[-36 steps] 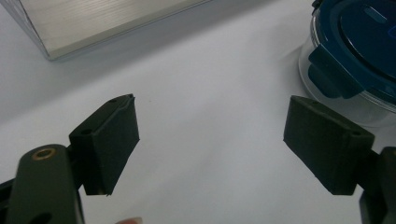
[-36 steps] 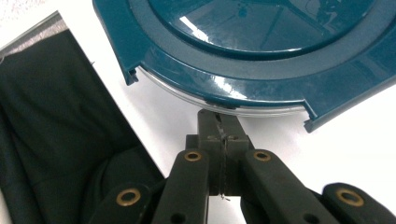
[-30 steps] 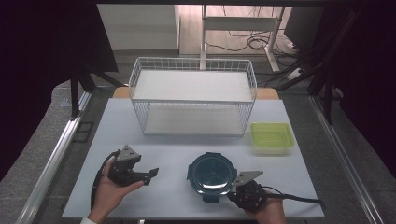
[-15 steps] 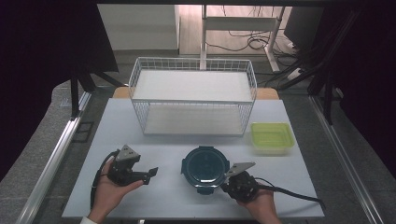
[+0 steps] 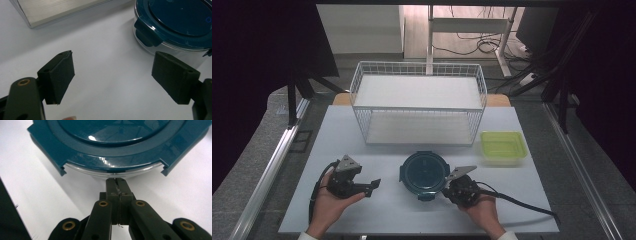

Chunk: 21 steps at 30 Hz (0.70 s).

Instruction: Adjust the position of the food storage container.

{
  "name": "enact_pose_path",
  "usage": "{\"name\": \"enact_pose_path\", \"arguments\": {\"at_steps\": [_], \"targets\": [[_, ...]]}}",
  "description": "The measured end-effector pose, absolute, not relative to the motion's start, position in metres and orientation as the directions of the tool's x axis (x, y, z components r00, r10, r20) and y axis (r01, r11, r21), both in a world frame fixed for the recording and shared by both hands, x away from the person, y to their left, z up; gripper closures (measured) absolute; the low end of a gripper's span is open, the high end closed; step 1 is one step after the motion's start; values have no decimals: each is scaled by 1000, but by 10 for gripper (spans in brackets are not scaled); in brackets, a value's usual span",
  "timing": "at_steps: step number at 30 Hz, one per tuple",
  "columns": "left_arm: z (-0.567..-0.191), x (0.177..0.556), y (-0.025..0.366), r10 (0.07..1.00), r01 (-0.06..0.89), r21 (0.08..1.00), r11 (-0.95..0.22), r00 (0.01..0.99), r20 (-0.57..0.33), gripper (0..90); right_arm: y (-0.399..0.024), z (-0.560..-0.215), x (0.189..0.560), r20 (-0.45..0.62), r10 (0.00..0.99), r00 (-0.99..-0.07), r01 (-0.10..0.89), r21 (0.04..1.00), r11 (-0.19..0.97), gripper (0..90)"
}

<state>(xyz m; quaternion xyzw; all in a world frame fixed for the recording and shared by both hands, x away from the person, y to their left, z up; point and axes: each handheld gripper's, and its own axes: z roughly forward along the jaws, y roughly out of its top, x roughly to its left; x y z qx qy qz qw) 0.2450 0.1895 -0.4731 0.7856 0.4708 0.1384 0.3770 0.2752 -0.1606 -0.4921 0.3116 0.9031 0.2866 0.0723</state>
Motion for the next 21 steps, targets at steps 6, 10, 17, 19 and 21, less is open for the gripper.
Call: {"name": "enact_pose_path", "arguments": {"at_steps": [6,10,17,19,21], "targets": [[-474,246,190,847,642,717,-272,514,-139,179,-158,-494,283,69,607,-792,532,567,629,885],[-475,247,188,847,643,714,-275,514,-137,179,-152,-494,285,48,593,-804,511,565,648,885],[-475,246,192,854,648,715,-262,501,-141,180,-145,-496,286,80,576,-814,512,568,645,885],[-475,246,193,856,650,715,-258,497,-143,180,-146,-494,287,66,572,-817,500,575,648,885],[-475,246,194,856,652,713,-258,496,-145,180,-147,-493,286,66,570,-819,496,580,646,885]]}}
